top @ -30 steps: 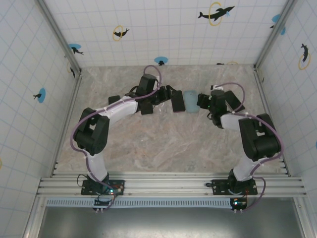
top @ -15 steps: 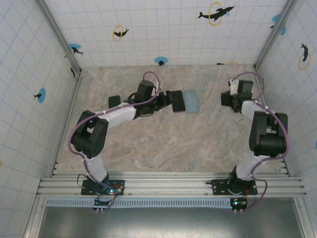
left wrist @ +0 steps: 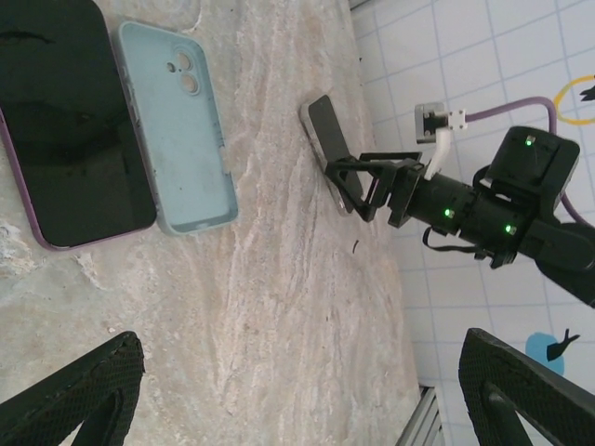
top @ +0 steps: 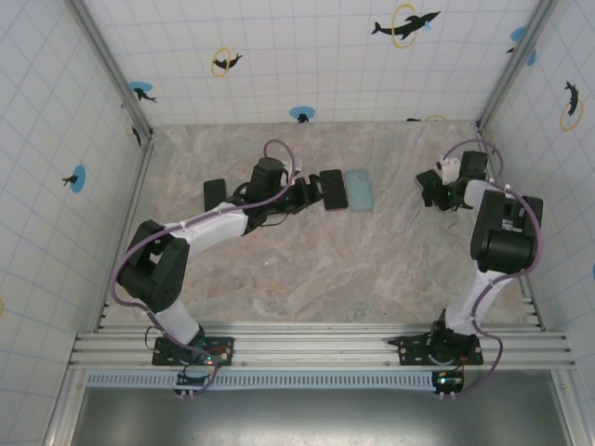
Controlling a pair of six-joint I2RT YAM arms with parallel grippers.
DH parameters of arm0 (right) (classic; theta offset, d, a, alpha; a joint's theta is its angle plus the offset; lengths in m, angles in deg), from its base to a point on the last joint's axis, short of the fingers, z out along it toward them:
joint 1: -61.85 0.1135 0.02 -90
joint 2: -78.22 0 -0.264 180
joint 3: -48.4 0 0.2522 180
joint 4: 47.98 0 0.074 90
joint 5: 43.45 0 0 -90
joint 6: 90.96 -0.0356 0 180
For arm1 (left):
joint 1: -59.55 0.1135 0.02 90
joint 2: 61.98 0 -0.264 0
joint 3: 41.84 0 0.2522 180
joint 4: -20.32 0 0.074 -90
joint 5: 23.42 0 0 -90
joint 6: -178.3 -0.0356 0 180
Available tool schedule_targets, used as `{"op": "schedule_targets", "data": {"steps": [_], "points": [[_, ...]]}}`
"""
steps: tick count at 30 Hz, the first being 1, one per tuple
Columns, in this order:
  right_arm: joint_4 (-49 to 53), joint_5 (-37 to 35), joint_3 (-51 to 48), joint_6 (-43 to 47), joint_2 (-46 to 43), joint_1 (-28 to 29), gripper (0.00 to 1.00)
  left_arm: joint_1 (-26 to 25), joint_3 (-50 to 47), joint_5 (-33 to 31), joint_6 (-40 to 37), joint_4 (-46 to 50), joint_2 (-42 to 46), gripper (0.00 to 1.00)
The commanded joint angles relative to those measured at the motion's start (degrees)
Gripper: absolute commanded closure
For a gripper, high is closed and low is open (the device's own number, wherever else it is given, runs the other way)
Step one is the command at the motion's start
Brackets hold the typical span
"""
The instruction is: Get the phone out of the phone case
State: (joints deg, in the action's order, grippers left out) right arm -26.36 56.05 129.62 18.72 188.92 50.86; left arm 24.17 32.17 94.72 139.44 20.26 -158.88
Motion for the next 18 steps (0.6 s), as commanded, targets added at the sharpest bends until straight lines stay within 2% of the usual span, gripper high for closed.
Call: {"op": "schedule_targets", "data": {"steps": [1,10,18], "points": [[6.48,1.09,6.68,1.67,3.61,0.11,0.01,0.0,-1.0,1.58,-1.21,1.24,1.59,0.1],[16.4,0.91,16.4,2.28,9.88,0.44,0.01,0.0,-0.75,2.01,-3.01,3.31,1.45,0.1],[20.66,2.87,17.45,3.36,10.8,0.69,0.01,0.09,-0.31,2.31,-4.38,5.23,1.55,0.1]]}}
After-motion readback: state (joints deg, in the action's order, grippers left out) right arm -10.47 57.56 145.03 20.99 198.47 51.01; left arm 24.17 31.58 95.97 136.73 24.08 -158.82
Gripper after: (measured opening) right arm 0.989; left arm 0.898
